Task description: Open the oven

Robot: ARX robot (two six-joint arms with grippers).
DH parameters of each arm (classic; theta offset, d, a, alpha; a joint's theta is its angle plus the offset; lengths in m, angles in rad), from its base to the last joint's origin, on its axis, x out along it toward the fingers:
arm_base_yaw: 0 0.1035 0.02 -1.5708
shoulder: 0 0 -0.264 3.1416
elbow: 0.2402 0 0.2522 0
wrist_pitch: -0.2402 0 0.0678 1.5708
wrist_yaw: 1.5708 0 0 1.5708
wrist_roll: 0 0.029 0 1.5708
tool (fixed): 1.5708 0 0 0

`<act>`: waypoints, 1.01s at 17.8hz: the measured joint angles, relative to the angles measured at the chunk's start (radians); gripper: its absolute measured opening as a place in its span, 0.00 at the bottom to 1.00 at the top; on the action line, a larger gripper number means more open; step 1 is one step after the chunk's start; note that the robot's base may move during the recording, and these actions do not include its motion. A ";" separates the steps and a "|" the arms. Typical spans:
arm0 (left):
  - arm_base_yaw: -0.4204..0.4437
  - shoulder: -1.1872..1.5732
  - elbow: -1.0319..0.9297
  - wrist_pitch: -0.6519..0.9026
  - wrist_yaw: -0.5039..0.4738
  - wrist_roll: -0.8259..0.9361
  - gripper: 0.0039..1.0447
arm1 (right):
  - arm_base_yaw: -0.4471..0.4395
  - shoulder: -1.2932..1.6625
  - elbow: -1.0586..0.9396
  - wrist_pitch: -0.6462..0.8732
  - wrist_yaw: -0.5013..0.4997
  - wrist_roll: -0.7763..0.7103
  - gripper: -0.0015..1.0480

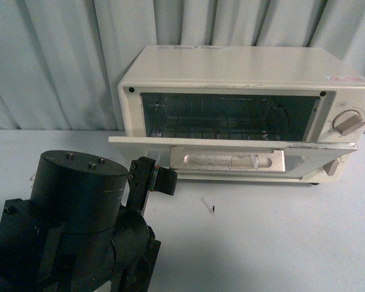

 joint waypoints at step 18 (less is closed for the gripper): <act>0.040 0.092 -0.134 0.382 -0.054 0.420 0.94 | 0.000 -0.173 0.001 -0.180 0.000 -0.001 0.94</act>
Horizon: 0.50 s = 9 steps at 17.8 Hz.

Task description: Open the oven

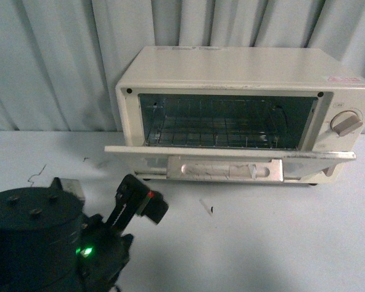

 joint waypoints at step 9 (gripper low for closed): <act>0.224 0.047 -0.256 0.086 -0.097 0.830 0.65 | 0.000 0.000 0.000 0.000 -0.001 0.000 0.94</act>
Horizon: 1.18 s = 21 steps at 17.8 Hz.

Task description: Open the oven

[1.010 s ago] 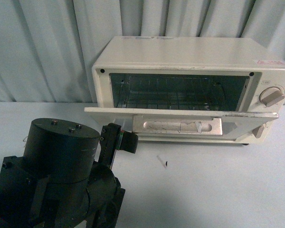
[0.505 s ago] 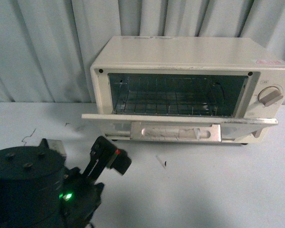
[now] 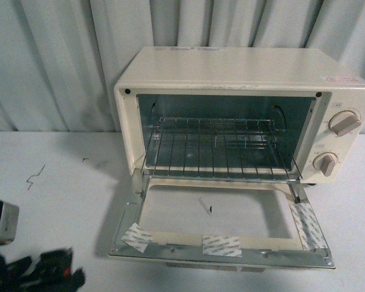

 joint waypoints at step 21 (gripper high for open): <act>0.233 -1.541 -0.269 -0.591 0.222 0.320 0.01 | 0.000 0.000 0.000 0.000 0.000 0.000 0.94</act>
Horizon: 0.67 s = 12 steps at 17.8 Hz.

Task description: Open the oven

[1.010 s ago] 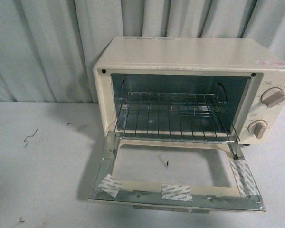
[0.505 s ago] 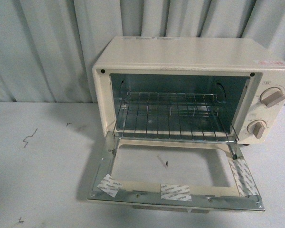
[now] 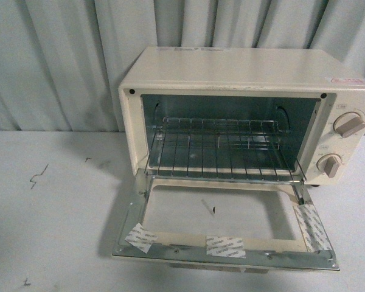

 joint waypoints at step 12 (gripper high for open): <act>0.000 -0.495 0.010 -0.536 0.000 0.000 0.01 | 0.000 0.000 0.000 0.000 0.000 0.000 0.94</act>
